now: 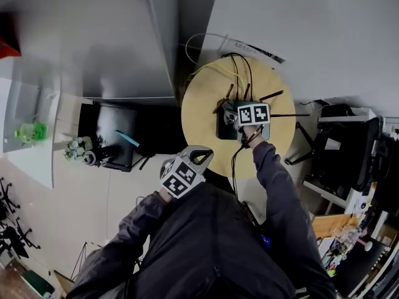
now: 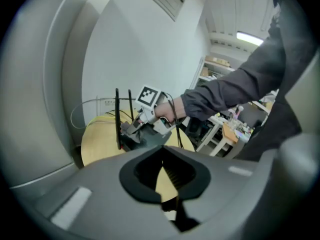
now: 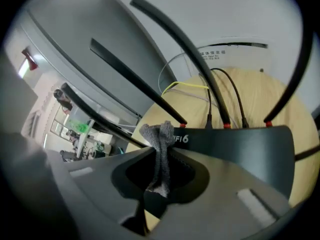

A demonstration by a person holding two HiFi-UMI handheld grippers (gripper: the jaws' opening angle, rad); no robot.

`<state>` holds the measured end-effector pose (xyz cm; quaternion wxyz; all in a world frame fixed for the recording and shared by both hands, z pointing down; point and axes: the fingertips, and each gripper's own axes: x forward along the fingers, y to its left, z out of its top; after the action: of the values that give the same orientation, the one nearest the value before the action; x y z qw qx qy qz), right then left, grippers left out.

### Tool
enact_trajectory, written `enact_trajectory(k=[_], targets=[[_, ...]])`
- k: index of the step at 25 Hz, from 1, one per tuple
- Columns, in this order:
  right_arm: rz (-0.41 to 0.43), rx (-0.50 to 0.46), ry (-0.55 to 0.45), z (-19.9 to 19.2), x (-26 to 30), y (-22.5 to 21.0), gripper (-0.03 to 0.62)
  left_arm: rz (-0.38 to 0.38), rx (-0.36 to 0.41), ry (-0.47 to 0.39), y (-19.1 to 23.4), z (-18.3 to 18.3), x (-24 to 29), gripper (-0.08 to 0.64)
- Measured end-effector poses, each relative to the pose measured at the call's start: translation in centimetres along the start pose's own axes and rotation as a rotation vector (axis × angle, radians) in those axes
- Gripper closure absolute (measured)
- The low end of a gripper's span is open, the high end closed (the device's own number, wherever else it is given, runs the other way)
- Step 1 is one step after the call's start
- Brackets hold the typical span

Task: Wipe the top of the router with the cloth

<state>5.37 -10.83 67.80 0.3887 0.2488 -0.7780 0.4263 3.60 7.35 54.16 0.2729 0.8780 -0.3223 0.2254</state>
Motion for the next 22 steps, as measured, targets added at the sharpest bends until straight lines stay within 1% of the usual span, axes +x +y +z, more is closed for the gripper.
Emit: enact_trajectory(k=[3,5,7,11,16,22], targets=[[-0.051,-0.087,0.056,1.4,1.6,-0.6,0.546,0.03,-0.034,-0.002,0.8,-0.2,-0.2,0.56],[-0.062,-0.107,0.072,2.0,2.3,-0.6,0.546,0.044,-0.05,-0.001,1.0,-0.3,-0.5,0.56],[-0.07,-0.127,0.09,2.0,2.9,-0.5,0.546,0.052,-0.058,0.002,1.3,-0.5,-0.6,0.56],[-0.101,-0.211,0.13,1.6,3.0,-0.3,0.546,0.06,-0.062,-0.007,1.9,-0.2,-0.5,0.56],[-0.09,-0.256,0.157,-0.3,2.8,0.9,0.546,0.056,-0.052,-0.019,2.1,0.3,-0.3,0.56],[-0.091,-0.325,0.182,-3.9,2.3,2.4,0.546,0.039,-0.042,-0.02,2.4,0.5,0.1,0.56]])
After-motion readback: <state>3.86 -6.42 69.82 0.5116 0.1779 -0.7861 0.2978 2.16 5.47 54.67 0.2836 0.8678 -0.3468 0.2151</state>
